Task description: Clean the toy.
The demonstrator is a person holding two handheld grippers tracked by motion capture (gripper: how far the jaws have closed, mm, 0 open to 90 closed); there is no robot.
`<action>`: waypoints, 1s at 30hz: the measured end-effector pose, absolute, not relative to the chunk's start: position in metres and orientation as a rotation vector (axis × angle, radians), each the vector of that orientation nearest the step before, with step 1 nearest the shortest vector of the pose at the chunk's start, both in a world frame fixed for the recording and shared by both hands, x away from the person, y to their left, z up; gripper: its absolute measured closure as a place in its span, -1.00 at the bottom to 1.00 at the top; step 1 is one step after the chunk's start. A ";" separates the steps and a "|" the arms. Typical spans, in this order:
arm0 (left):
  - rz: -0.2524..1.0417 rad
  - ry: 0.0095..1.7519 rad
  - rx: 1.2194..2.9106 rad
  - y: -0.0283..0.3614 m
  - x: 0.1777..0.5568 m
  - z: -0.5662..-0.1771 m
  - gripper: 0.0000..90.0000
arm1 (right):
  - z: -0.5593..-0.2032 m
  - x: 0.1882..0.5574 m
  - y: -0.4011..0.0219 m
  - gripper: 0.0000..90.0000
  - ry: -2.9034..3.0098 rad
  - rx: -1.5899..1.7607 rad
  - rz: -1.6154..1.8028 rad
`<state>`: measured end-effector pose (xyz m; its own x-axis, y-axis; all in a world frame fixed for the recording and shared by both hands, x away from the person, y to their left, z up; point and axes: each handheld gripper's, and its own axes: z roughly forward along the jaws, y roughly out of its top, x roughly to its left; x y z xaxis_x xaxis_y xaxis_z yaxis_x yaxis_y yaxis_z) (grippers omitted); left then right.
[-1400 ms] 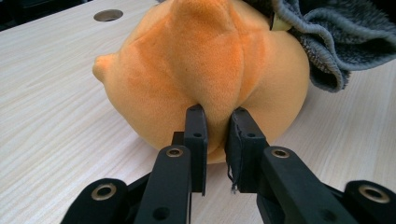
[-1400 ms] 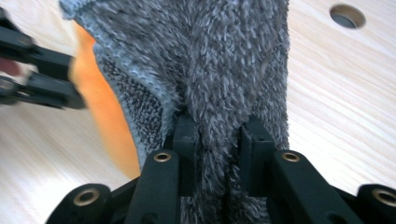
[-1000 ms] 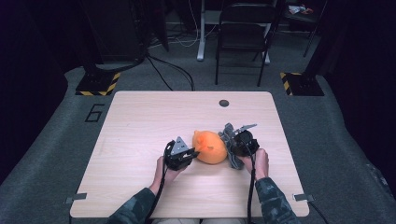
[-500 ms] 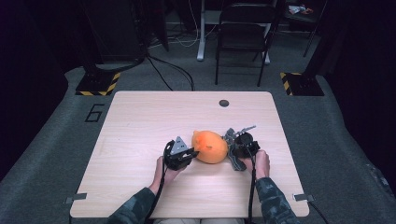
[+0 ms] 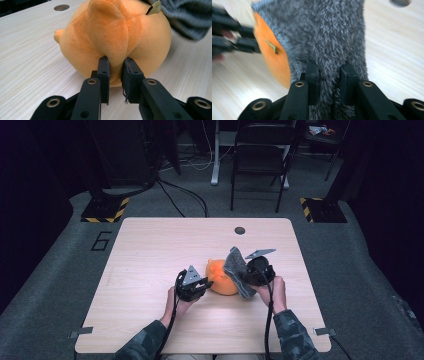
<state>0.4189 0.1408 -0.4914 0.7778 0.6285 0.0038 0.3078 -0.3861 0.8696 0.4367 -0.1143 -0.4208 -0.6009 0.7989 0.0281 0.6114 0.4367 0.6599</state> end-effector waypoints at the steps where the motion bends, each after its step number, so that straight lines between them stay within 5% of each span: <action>1: 0.416 0.698 2.000 0.141 0.419 -0.491 0.64 | -0.427 0.438 -0.109 0.61 2.410 1.215 0.898; 9: 0.461 0.712 2.057 0.132 0.417 -0.494 -0.02 | -0.439 0.441 -0.109 0.61 2.354 1.228 0.910; 12: 0.515 0.708 2.071 0.126 0.414 -0.498 -0.11 | -0.440 0.443 -0.109 0.61 2.350 1.233 0.923; 15: 0.544 0.715 2.064 0.124 0.414 -0.500 0.05 | -0.441 0.443 -0.108 0.61 2.345 1.227 0.935; 21: 0.543 0.716 2.026 0.128 0.414 -0.502 0.68 | -0.440 0.443 -0.110 0.60 2.347 1.214 0.948; 30: 0.472 0.724 1.988 0.135 0.415 -0.491 0.80 | -0.422 0.438 -0.113 0.60 2.314 1.214 0.977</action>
